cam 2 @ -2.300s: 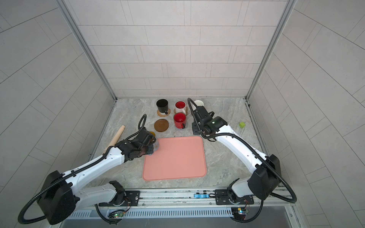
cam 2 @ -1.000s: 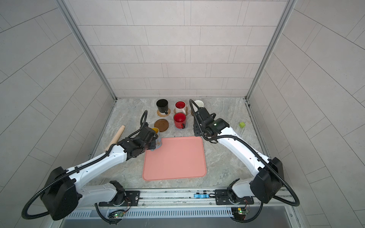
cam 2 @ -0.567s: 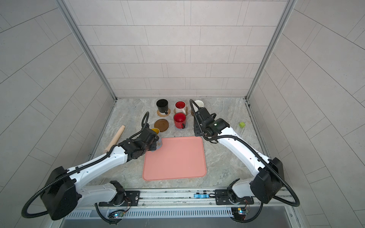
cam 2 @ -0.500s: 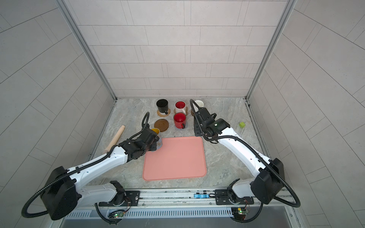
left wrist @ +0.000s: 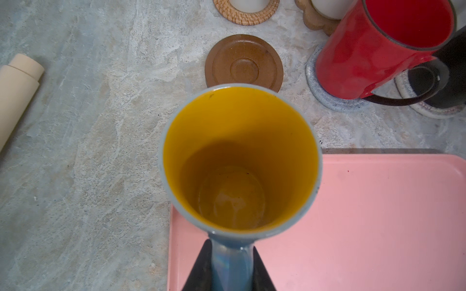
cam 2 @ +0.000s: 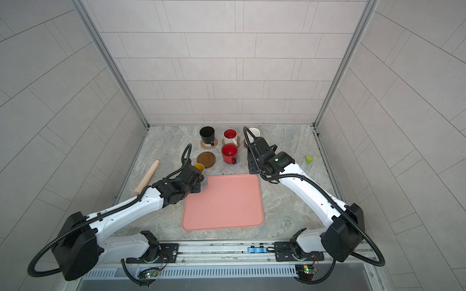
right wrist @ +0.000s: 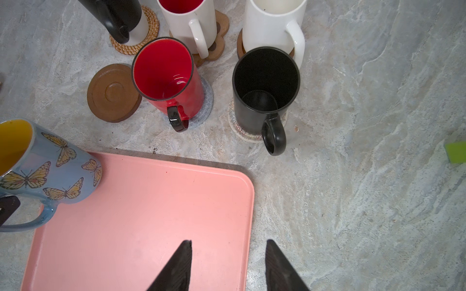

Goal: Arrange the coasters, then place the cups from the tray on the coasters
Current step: 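Close the left gripper on the butterfly mug's rim and lift it, then carry the butterfly mug with the left gripper toward the brown wooden coaster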

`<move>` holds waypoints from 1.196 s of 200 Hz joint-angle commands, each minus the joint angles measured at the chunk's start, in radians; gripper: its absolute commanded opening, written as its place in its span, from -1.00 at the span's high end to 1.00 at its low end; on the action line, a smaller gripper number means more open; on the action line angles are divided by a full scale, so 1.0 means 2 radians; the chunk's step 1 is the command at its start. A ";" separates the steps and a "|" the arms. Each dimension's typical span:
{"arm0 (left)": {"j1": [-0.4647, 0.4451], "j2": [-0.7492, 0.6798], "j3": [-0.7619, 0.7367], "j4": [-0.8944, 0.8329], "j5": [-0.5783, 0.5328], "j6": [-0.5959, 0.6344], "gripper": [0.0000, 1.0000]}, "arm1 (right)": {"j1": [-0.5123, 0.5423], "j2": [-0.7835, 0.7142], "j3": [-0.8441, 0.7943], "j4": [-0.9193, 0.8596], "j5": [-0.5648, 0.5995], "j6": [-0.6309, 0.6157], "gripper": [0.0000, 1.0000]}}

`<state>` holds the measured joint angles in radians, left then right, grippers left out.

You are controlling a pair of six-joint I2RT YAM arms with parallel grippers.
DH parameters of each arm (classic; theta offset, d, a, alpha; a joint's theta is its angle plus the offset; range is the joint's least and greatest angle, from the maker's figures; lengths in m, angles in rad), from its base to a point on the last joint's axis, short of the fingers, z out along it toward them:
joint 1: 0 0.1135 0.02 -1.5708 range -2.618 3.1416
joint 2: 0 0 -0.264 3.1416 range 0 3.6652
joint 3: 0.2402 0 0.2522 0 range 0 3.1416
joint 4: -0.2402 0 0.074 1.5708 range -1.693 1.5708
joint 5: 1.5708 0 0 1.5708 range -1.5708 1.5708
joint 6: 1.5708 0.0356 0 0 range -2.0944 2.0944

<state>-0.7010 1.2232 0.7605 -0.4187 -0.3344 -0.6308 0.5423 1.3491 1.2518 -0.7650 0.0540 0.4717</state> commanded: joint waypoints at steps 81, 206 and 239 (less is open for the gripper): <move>-0.005 -0.039 -0.007 0.087 -0.065 0.045 1.00 | -0.003 -0.015 -0.002 -0.005 0.009 0.003 0.01; -0.002 0.014 0.007 0.219 -0.130 0.093 1.00 | -0.003 -0.019 -0.003 -0.009 0.014 0.008 0.00; 0.010 0.045 0.018 0.256 -0.130 0.097 1.00 | -0.003 -0.018 -0.004 -0.010 0.015 0.009 0.00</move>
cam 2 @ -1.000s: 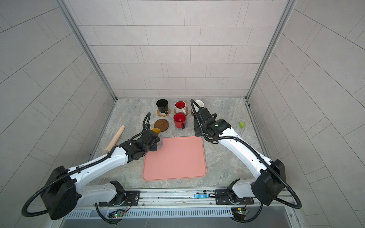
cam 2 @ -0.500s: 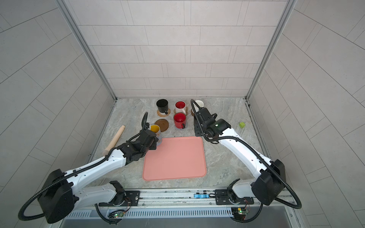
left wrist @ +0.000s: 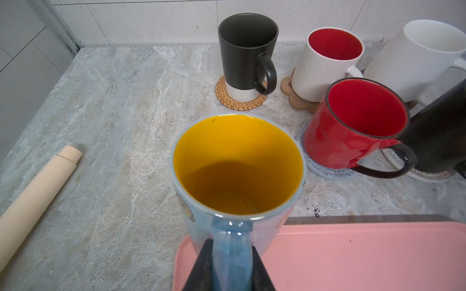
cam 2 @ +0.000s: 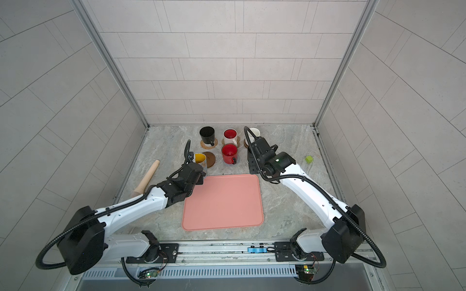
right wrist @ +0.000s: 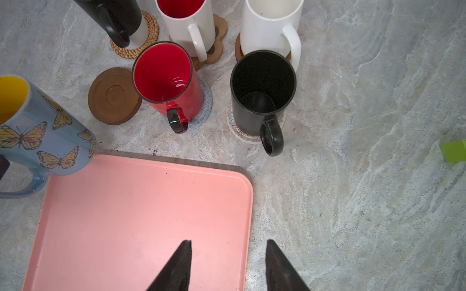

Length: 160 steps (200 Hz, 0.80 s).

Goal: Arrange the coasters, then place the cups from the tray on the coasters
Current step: 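Carry the butterfly mug with the left gripper toward the brown wooden coaster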

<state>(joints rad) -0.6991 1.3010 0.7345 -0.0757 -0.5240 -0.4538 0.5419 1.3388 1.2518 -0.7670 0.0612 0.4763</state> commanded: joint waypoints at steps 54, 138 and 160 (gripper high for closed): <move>0.038 0.046 0.057 0.130 -0.017 0.020 1.00 | -0.005 -0.009 -0.001 -0.012 0.019 0.007 0.00; 0.069 0.108 0.096 0.183 0.011 0.027 1.00 | -0.008 0.004 0.007 -0.013 0.019 0.009 0.00; 0.071 0.125 0.108 0.194 0.017 0.031 1.00 | -0.010 0.003 0.008 -0.015 0.019 0.009 0.00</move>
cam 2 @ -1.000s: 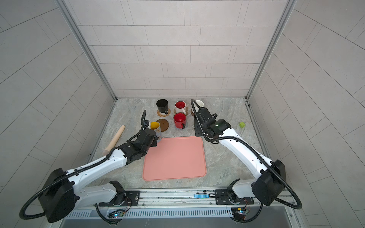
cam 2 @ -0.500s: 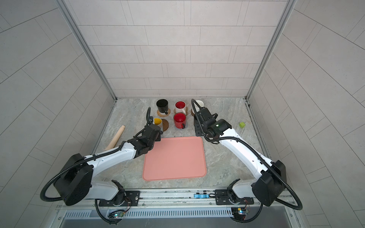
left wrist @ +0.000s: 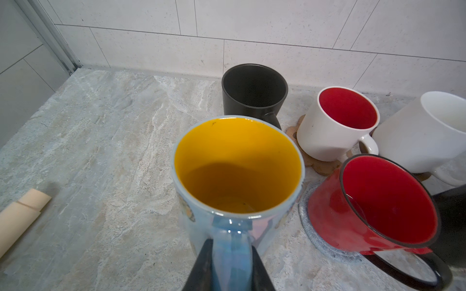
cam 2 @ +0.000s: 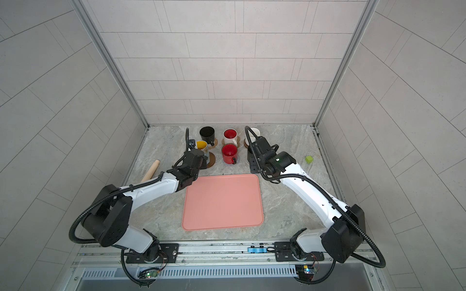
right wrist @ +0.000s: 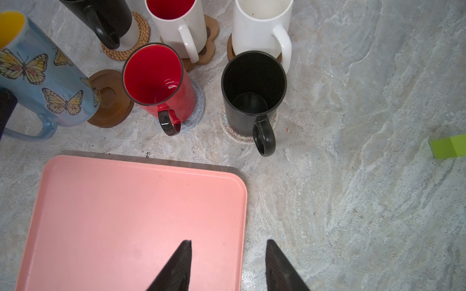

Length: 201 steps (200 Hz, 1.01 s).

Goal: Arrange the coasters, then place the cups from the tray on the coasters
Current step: 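Carry the butterfly mug with the left gripper toward the brown wooden coaster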

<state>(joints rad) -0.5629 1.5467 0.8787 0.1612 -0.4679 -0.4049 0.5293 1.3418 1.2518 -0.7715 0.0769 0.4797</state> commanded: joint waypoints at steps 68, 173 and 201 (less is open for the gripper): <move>0.005 0.029 0.050 0.089 -0.024 0.009 1.00 | -0.009 -0.003 0.008 -0.020 0.012 0.006 -0.01; 0.012 0.061 0.061 0.110 -0.030 0.009 1.00 | -0.018 -0.010 0.009 -0.031 0.011 0.002 -0.01; 0.012 0.066 0.061 0.112 -0.028 0.007 1.00 | -0.019 -0.009 0.007 -0.030 0.010 0.003 0.00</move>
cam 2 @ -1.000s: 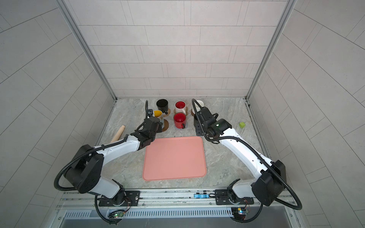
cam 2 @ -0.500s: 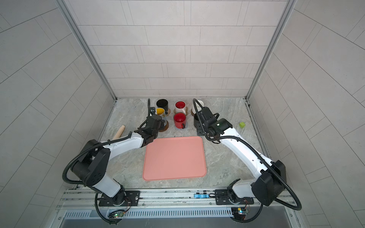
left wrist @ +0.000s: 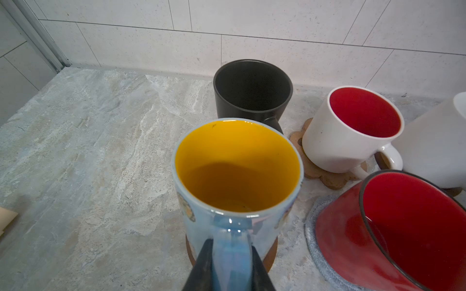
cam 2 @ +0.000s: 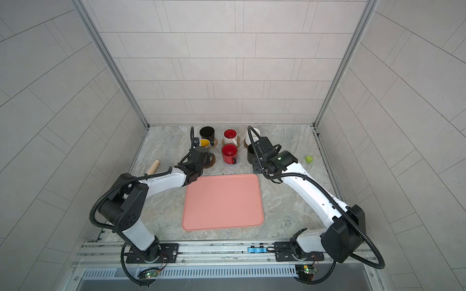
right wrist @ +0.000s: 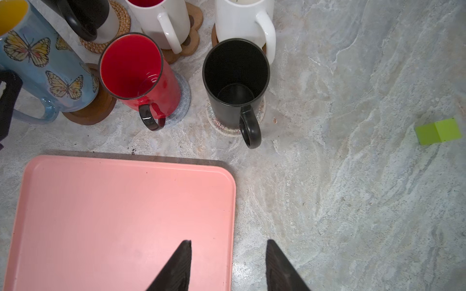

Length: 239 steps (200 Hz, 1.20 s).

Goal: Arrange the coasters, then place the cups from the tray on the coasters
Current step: 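Carry the butterfly mug with the left gripper toward the brown wooden coaster, then lower the butterfly mug onto the brown wooden coaster with the left gripper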

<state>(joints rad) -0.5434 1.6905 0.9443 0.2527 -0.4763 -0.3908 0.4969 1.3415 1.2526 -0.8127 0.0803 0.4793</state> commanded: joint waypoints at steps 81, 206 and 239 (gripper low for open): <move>0.002 0.003 0.016 0.066 -0.022 -0.010 1.00 | -0.004 -0.008 0.000 -0.006 0.005 0.003 -0.01; -0.004 -0.001 -0.007 0.059 -0.013 -0.020 1.00 | -0.007 -0.019 -0.010 -0.004 0.004 0.003 -0.01; -0.012 -0.005 -0.015 0.057 -0.021 -0.025 1.00 | -0.007 -0.021 -0.012 -0.002 0.004 0.004 -0.01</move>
<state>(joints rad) -0.5499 1.7077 0.9245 0.2977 -0.4797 -0.4168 0.4896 1.3331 1.2400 -0.8116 0.0788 0.4797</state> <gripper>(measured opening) 0.207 0.505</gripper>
